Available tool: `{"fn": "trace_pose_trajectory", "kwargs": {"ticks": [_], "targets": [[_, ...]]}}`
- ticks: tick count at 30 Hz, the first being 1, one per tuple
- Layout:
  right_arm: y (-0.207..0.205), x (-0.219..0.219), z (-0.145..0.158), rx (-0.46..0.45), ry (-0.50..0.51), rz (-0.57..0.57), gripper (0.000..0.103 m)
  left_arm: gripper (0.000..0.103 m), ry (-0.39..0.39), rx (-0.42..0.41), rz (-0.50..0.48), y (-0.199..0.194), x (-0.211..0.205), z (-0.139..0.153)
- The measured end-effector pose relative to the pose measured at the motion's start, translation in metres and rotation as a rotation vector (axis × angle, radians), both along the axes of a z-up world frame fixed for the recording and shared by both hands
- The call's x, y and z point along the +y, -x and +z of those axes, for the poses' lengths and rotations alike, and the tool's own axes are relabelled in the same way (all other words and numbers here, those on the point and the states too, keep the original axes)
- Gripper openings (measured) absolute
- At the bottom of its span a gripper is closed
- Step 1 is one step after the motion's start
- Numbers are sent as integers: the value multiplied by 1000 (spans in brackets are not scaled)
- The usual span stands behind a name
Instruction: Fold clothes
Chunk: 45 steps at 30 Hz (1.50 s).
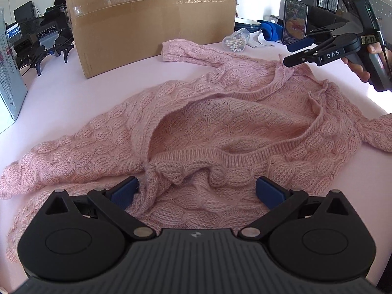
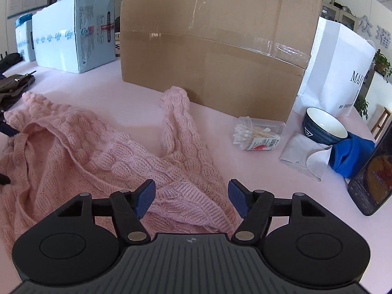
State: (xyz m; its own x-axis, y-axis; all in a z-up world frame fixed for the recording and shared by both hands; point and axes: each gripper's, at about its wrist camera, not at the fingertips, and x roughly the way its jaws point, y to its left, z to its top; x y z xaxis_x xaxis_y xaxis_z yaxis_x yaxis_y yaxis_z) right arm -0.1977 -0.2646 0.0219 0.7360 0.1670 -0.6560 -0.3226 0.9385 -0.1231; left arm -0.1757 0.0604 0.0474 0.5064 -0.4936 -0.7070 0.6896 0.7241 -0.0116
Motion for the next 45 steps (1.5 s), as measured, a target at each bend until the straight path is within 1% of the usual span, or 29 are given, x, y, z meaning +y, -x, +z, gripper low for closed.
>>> {"fn": "trace_pose_trajectory", "kwargs": {"ticks": [1, 2, 3, 4, 5, 7, 8, 13, 16, 17, 19, 21, 22, 23, 24, 25, 26, 27, 29, 30, 31, 32, 34, 36, 38, 39, 40, 43, 45], "targets": [[-4, -2, -1, 17, 9, 5, 64, 102, 8, 0, -7, 0, 2, -1], [-6, -5, -2, 35, 0, 12, 61, 103, 12, -2, -11, 1, 3, -2], [-8, -6, -3, 59, -18, 25, 54, 103, 15, -5, -15, 1, 5, -2], [-8, -7, -5, 77, -27, 37, 32, 103, 18, -8, -19, 2, 6, -3], [-6, -4, -6, 78, -11, 46, 14, 103, 21, -11, -22, 2, 7, -4], [4, 5, -6, 57, 48, 62, 9, 103, 24, -14, -21, 2, 8, -3], [9, 7, -4, 46, 54, 76, 6, 103, 23, -16, -18, 1, 8, -2], [39, 20, 6, 52, 109, 139, 5, 103, 29, -8, 0, -3, 10, -2], [54, 25, 2, 85, 173, 151, 5, 103, 28, -13, 2, -2, 11, -2], [57, 24, -3, 100, 198, 129, 5, 103, 22, -19, 1, 0, 11, -2], [63, 18, -16, 121, 244, 40, 6, 103, 7, -39, -5, 3, 9, -3], [77, 7, -18, 105, 233, -48, 18, 103, -6, -64, -10, 7, 9, -3], [90, -2, -12, 80, 181, -86, 37, 103, -7, -73, -11, 9, 10, -4], [107, -11, -3, 50, 110, -120, 60, 103, -2, -73, -14, 10, 12, -4], [127, -21, 6, 19, 33, -143, 68, 103, 11, -65, -17, 10, 15, -3], [147, -29, 12, -11, -40, -157, 80, 103, 31, -51, -22, 10, 19, -2], [170, -38, 17, -47, -103, -189, 83, 103, 57, -36, -31, 10, 23, -1], [195, -50, 20, -86, -156, -250, 83, 103, 77, -28, -38, 10, 25, 1], [237, -63, 20, -140, -209, -375, 82, 103, 108, -38, -53, 12, 27, 5], [260, -64, 18, -159, -221, -385, 82, 103, 116, -58, -70, 16, 26, 7], [278, -60, 16, -170, -211, -365, 82, 103, 119, -75, -92, 19, 23, 9], [294, -53, 15, -175, -180, -340, 82, 103, 122, -90, -115, 22, 21, 10], [314, -31, 13, -157, -55, -277, 80, 103, 100, -82, -194, 31, 8, 9], [318, -12, 12, -128, 26, -197, 78, 103, 74, -68, -277, 40, -6, 6], [317, 1, 11, -92, 74, -117, 73, 103, 18, -120, -331, 57, -20, 3], [314, 7, 11, -70, 100, -67, 71, 103, 7, -148, -347, 65, -23, 2], [311, 10, 11, -54, 117, -31, 68, 103, 6, -169, -371, 73, -25, 1], [295, 14, 12, -3, 192, 63, 65, 103, 16, -204, -437, 95, -27, -2], [282, 9, 9, 66, 214, 99, 65, 103, 18, -234, -454, 107, -28, -2]]}}
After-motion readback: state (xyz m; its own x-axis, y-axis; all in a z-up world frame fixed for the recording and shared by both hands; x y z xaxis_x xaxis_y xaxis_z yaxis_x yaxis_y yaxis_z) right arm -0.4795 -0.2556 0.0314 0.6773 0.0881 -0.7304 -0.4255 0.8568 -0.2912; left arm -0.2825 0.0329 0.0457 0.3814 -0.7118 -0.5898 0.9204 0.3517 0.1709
